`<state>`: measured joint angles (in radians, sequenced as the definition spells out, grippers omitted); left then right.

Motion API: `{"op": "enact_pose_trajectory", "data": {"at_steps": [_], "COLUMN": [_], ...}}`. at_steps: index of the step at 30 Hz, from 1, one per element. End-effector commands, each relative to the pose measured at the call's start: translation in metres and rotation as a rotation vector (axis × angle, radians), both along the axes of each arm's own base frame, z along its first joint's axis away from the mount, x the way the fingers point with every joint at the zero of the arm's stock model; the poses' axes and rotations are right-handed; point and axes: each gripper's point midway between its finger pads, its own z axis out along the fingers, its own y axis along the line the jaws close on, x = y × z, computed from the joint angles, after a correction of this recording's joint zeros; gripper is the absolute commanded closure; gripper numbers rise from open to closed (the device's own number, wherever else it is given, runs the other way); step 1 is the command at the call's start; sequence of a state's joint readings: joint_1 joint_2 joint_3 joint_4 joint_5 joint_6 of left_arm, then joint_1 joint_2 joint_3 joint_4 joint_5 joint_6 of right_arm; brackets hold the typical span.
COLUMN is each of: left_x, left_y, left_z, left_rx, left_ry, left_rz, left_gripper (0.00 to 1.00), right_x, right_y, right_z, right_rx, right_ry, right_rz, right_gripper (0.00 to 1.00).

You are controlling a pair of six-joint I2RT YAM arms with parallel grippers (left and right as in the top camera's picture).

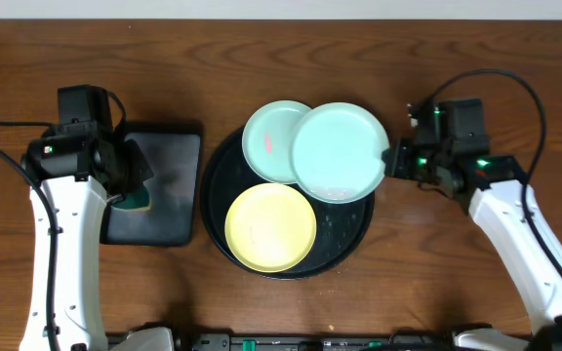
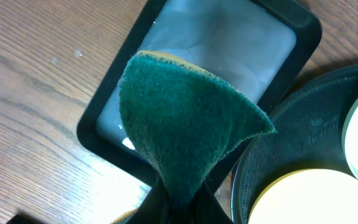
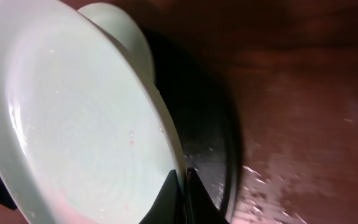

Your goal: Clean dirty plates on tray and stack at the side

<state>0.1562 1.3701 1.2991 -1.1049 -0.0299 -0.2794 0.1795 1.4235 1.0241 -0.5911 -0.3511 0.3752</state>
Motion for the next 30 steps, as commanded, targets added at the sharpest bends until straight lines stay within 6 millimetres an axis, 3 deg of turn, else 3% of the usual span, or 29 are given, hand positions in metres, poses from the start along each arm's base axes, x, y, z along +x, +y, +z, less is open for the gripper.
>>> {"op": "enact_pose_trajectory", "data": {"at_steps": [1,11,20,24,30], "left_x": [-0.002,0.002,0.015,0.021,0.029], "left_y": [0.003,-0.003,-0.043,-0.073,-0.115], "left_z": [-0.001,-0.001,0.003,0.007,0.012], "left_rx": [0.013,-0.014,-0.184,-0.218,-0.238], "left_ry": [0.012,-0.003,-0.067,-0.092,-0.132], "left_rz": [-0.01,-0.032,-0.197,-0.292,-0.378], "left_gripper": [0.93,0.93,0.93,0.93,0.92], "right_x": [0.003,-0.001,-0.022,-0.037,-0.043], "right_y": [0.02,0.028,-0.017,-0.038,-0.047], "right_z": [-0.002,-0.017,-0.044,-0.053,-0.056], "right_rx": [0.055,0.054,-0.183,-0.294,-0.341], "right_ry": [0.02,0.083,0.196,0.254,0.275], "right_rz": [0.024,0.018,-0.098,-0.135,-0.15], "right_gripper": [0.99,0.99,0.99,0.99,0.99]}}
